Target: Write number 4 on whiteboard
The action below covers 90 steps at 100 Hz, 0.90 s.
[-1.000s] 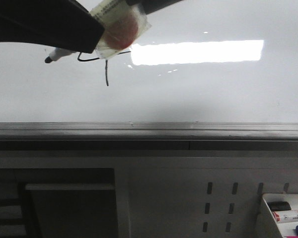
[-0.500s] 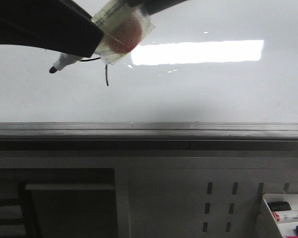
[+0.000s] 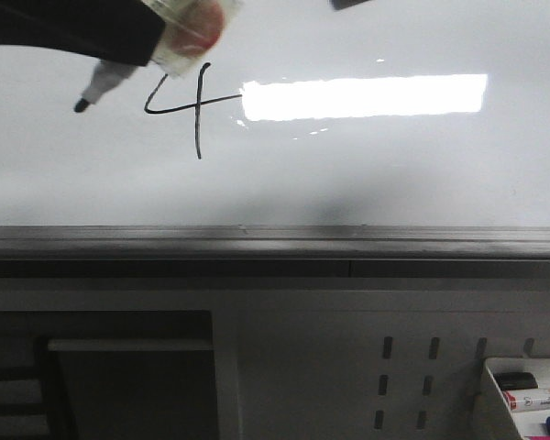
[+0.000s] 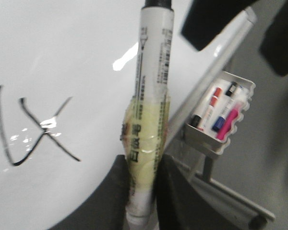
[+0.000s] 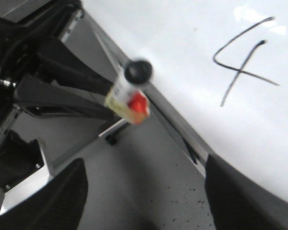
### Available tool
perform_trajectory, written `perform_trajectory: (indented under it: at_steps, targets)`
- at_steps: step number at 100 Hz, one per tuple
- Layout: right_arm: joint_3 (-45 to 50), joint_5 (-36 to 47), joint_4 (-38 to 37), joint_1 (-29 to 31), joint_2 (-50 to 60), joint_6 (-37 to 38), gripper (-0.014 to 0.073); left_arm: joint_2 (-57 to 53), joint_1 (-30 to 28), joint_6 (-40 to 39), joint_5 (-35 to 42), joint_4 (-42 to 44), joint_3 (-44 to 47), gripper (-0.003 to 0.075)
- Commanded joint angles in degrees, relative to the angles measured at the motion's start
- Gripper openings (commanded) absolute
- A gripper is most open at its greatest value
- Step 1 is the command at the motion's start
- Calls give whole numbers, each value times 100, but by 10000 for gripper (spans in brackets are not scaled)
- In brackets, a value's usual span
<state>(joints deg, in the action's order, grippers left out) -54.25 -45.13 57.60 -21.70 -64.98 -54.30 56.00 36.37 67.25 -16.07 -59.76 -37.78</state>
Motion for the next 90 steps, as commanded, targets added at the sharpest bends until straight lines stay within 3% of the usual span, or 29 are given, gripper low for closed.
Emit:
perform_trajectory:
  at_steps: [1,21,33,67,90]
  targets:
    - [-140,-27,42,411,410,187,469,-343,-125,-528,774,-380,33,-21]
    - [384,97,6,879,1049,226,469,-734,-252,-631,2563,-1773,660,-20]
    - [683,361,47,893,1310,226,469,-530,-252,-631,3253,-1903,658,-20]
    - [775,352,47,893,1363,226,469,983,-252,-631,3523,-1853,-116,-20]
    - [775,277,47,893,1363,226,469,1423,-252,-631,3571,-1863,-314,-20]
